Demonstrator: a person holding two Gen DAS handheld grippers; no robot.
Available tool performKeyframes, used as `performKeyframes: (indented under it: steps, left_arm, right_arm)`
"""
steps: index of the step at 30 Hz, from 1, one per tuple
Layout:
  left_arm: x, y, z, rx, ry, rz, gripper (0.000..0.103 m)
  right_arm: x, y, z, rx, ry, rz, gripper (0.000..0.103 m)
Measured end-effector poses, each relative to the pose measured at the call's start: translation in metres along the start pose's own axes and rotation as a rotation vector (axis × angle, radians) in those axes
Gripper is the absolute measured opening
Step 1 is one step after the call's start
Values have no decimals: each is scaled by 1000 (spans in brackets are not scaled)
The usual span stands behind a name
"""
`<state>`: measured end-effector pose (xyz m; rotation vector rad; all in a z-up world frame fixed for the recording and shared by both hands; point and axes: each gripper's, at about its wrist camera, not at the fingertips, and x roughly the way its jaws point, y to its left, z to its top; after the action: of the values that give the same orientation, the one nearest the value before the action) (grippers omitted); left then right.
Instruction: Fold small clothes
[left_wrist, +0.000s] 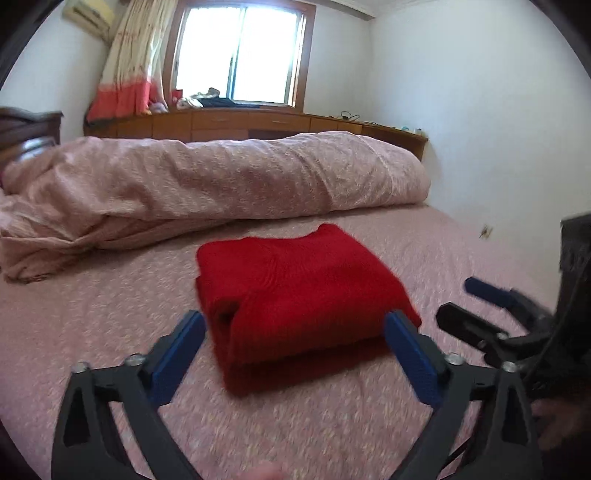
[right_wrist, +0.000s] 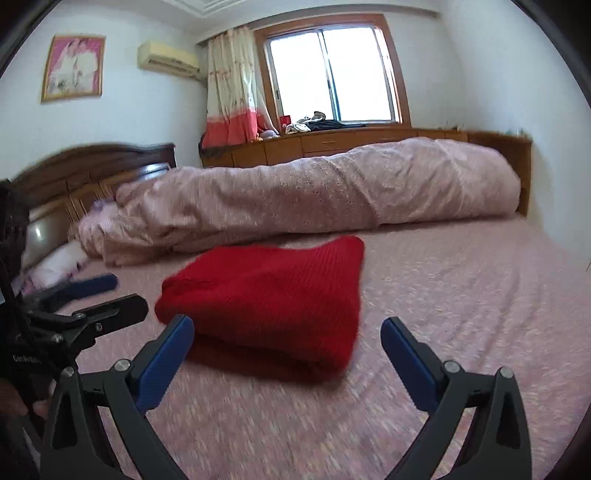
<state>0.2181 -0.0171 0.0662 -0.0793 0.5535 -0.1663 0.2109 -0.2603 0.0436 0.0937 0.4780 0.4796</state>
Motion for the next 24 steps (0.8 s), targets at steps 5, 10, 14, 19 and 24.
performKeyframes:
  steps: [5,10,14,19,24]
  left_arm:
    - [47,0,21,59,27,58,66]
    - [90,23,5,79,134,203,53]
    - [98,37,-15,47,196,243,55]
    - [86,27,-26,77,183,279,56]
    - [76,25,-30,83,172,269,56]
  right_arm:
    - [38,-8,8,-43,63,-57,80]
    - [54,-22,6,1,113,-80,78]
    - [69,-34,-3,17,182,-109,76]
    - [68,-35,-9,-11,233,-165,76]
    - [66,-47,-12,31,257,-186,76]
